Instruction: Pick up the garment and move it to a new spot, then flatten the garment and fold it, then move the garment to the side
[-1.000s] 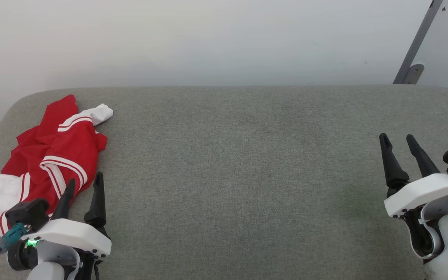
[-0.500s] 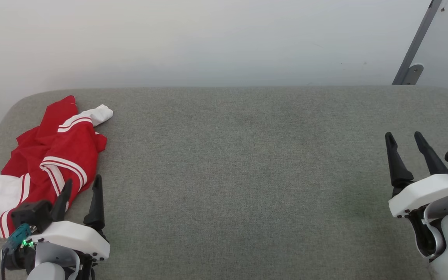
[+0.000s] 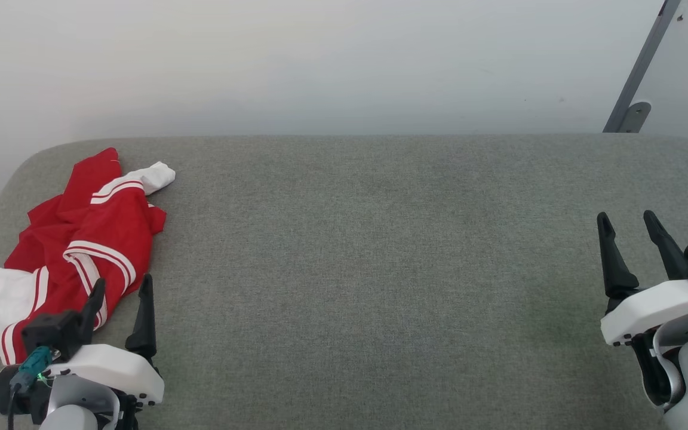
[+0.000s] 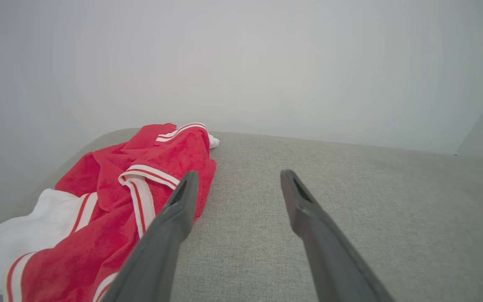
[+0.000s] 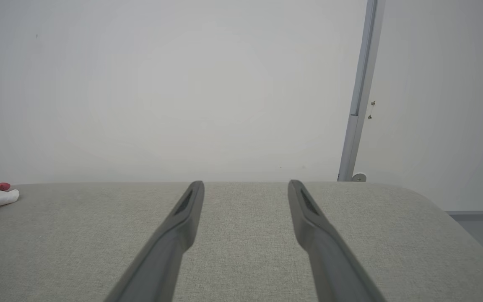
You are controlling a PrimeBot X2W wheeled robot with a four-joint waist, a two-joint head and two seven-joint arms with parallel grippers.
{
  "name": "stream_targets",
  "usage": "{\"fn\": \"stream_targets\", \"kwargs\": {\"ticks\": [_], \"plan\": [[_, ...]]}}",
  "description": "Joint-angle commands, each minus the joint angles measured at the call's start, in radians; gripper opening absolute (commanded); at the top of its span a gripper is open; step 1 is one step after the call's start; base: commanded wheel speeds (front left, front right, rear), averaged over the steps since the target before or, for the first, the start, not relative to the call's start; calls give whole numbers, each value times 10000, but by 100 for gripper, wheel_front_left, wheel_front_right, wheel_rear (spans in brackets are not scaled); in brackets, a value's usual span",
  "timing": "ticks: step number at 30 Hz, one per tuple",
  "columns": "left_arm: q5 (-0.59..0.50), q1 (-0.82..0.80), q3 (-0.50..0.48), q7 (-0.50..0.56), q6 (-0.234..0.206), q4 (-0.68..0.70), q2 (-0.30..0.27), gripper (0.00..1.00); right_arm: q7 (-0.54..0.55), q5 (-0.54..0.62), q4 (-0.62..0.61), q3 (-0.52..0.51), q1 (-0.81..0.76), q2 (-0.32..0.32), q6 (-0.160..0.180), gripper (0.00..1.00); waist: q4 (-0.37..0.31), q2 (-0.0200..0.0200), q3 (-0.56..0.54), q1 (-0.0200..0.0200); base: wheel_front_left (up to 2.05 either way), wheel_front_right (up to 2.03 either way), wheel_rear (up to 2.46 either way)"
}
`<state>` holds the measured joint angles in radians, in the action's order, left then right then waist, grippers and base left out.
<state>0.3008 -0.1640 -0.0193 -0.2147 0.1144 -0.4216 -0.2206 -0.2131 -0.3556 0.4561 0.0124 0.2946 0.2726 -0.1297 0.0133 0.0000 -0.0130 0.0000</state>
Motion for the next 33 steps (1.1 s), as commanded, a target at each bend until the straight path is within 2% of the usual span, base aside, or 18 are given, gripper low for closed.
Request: {"fn": "stream_targets", "kwargs": {"ticks": [1, 9, 15, 22, 24, 25, 33], "plan": [[-249, -228, -10, -97, 48, -23, -67, 100, -127, 231, -72, -3, -37, 9, -16, 100, -2, 0, 2, 0, 0, 0, 0], [-795, -369, -1, -269, 83, -172, -88, 100, -287, 658, -103, -16, -27, 26, -17, 100, 59, 0, 0, 0, 0, 0, 0], [-1201, -432, 49, -362, 134, -345, -129, 100, -391, 819, -170, 34, -111, 36, -12, 100, 461, 0, -9, 0, 0, 0, 0], [-1553, -457, -46, -469, 149, -418, -194, 100, -497, 1011, -200, 180, -163, -24, -12, 100, 1204, 0, -32, 0, 0, 0, 0], [-1695, -439, -134, -533, 156, -466, -109, 100, -547, 1114, -139, 394, -191, -105, -12, 100, 1693, 0, -33, 0, 0, 0, 0], [-1695, -439, -134, -533, 156, -466, -109, 100, -547, 1114, -139, 394, -191, -105, -12, 100, 1693, 0, -33, 0, 0, 0, 0], [-1633, -103, -448, -530, 89, -413, 191, 100, -529, 765, 16, 834, -309, -462, -10, 100, 3084, 0, -19, 0, 0, 0, 0]]}}
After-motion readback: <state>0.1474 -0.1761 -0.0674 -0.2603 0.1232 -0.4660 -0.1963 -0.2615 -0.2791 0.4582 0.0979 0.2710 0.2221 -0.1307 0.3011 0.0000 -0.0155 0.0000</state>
